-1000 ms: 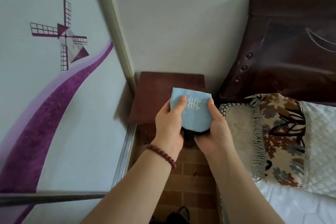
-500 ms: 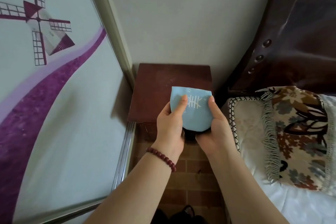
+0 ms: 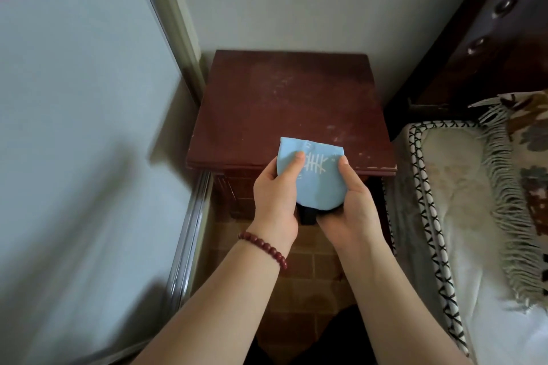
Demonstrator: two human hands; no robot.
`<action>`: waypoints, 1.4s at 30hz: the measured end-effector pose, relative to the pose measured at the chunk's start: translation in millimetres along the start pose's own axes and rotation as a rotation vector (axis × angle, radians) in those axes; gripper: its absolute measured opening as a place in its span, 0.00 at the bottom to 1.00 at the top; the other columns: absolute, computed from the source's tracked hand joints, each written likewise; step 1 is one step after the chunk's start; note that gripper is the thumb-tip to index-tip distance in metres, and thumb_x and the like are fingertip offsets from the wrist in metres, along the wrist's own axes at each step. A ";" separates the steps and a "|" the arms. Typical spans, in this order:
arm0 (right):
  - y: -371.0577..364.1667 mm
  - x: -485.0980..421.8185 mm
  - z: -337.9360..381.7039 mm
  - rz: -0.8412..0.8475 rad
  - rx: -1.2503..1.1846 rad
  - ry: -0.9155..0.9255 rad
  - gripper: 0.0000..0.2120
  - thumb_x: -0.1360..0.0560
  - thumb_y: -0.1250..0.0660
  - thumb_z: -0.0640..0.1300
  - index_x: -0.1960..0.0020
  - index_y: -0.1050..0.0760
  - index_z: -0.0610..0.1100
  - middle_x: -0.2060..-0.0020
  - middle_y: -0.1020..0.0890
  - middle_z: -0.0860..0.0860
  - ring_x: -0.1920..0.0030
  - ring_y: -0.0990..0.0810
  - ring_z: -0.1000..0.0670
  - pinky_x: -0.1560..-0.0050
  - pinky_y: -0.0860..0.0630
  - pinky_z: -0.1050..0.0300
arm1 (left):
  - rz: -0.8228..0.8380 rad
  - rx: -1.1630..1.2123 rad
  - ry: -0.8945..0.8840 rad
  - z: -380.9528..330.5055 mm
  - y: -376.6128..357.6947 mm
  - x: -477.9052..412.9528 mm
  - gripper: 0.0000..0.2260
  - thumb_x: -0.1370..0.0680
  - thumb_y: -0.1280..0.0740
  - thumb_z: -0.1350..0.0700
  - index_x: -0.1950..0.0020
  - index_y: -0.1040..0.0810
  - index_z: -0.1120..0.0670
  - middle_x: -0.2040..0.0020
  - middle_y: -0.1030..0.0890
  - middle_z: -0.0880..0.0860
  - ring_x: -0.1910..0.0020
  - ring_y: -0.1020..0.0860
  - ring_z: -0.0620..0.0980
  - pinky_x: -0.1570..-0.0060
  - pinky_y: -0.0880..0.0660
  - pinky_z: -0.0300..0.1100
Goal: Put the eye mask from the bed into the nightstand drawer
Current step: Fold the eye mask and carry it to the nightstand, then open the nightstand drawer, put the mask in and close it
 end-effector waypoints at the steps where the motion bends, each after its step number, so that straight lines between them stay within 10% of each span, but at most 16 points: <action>1: 6.5 -8.9 -5.3 0.005 -0.006 -0.002 0.18 0.26 0.32 0.51 0.41 0.23 0.41 0.53 0.15 0.43 0.59 0.13 0.45 0.64 0.19 0.51 | 0.006 0.010 0.005 8.7 3.8 -7.8 0.08 0.26 0.28 0.55 0.48 0.17 0.54 0.51 0.15 0.55 0.53 0.17 0.54 0.55 0.18 0.51; 10: 87.8 -101.0 -79.1 0.008 -0.008 -0.027 0.14 0.26 0.32 0.48 0.44 0.23 0.41 0.56 0.16 0.43 0.64 0.14 0.45 0.66 0.18 0.51 | 0.000 0.021 0.077 118.4 50.4 -89.6 0.03 0.27 0.30 0.57 0.55 0.18 0.54 0.58 0.16 0.54 0.61 0.17 0.53 0.65 0.19 0.46; 15: 120.8 -139.0 -103.1 0.029 -0.012 0.010 0.12 0.25 0.34 0.48 0.47 0.23 0.41 0.62 0.13 0.43 0.64 0.14 0.44 0.68 0.18 0.49 | 0.042 0.034 0.105 159.8 66.5 -124.0 0.10 0.27 0.34 0.61 0.47 0.20 0.58 0.50 0.17 0.60 0.54 0.19 0.58 0.52 0.20 0.52; 23: 137.5 -166.0 -117.1 0.035 -0.001 0.015 0.17 0.25 0.34 0.48 0.38 0.27 0.42 0.45 0.19 0.41 0.49 0.18 0.41 0.59 0.18 0.48 | 0.022 -0.012 0.047 189.0 84.1 -149.8 0.07 0.25 0.31 0.58 0.49 0.19 0.49 0.47 0.18 0.55 0.46 0.20 0.54 0.48 0.21 0.49; 42: 175.7 -228.0 -153.2 0.043 -0.035 -0.002 0.14 0.25 0.33 0.48 0.42 0.24 0.41 0.49 0.17 0.42 0.52 0.16 0.43 0.56 0.18 0.47 | -0.006 -0.034 0.038 230.4 103.7 -201.5 0.13 0.24 0.33 0.61 0.40 0.22 0.55 0.44 0.18 0.57 0.44 0.20 0.56 0.43 0.23 0.56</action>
Point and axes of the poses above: each hand's wrist, its own x-axis away from the middle knuckle, its own y-axis out of the back of the hand, z = x × y, the point moved 5 cm from there along -x, towards the middle knuckle
